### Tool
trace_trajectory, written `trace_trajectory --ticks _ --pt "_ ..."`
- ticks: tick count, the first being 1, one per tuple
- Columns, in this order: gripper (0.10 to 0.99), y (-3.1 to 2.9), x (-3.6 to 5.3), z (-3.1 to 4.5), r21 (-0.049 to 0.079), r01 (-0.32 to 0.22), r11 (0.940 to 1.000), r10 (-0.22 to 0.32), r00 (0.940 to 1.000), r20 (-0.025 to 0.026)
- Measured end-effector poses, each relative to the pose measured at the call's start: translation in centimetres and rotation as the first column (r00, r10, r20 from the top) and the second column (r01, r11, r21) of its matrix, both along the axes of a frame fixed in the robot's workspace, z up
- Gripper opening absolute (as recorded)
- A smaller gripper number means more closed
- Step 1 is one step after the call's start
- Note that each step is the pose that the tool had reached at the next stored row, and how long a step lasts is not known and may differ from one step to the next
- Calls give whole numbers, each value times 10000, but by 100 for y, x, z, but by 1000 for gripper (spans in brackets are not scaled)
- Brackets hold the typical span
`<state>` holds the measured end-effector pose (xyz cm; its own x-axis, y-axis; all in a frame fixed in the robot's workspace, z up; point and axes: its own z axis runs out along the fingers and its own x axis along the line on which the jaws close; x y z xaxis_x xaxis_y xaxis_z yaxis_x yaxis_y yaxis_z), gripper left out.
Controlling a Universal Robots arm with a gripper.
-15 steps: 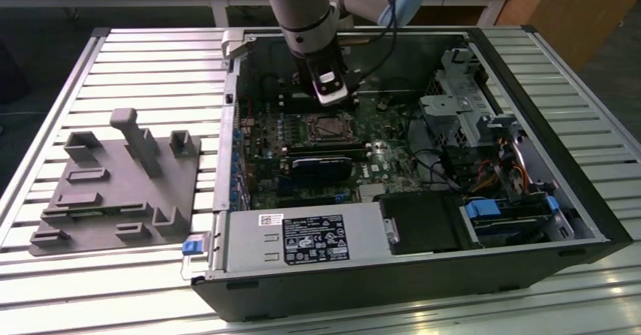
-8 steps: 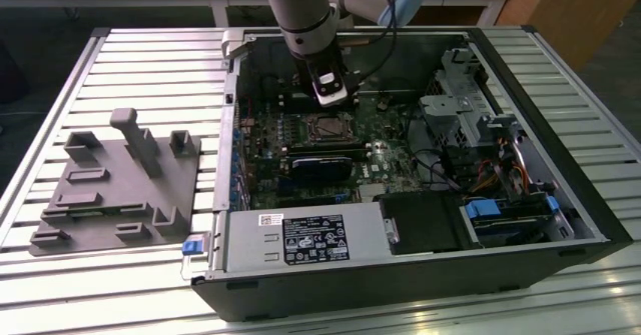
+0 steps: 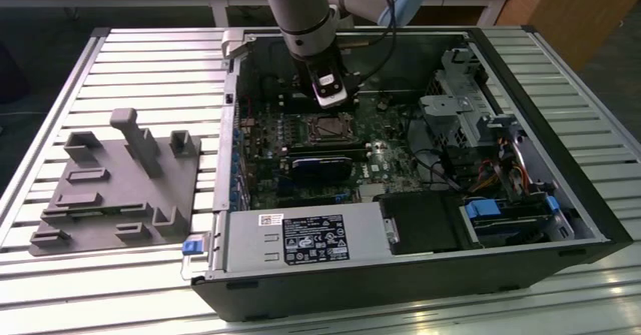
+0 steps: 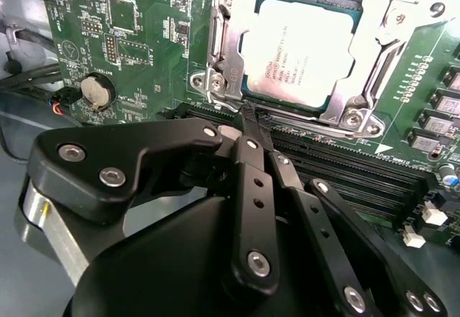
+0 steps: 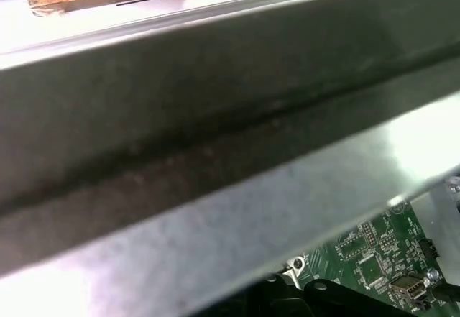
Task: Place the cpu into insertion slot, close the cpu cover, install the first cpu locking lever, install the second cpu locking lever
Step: 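Install the first cpu locking lever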
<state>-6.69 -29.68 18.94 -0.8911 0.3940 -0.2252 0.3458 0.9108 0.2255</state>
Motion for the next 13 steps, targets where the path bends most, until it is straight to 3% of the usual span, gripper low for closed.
trace_trajectory --ticks 7,13 --pt "106 0 0 -1 44 0 10000 0 10000 2" --pt "106 -3 0 -1 180 -1 9998 1 10000 2"
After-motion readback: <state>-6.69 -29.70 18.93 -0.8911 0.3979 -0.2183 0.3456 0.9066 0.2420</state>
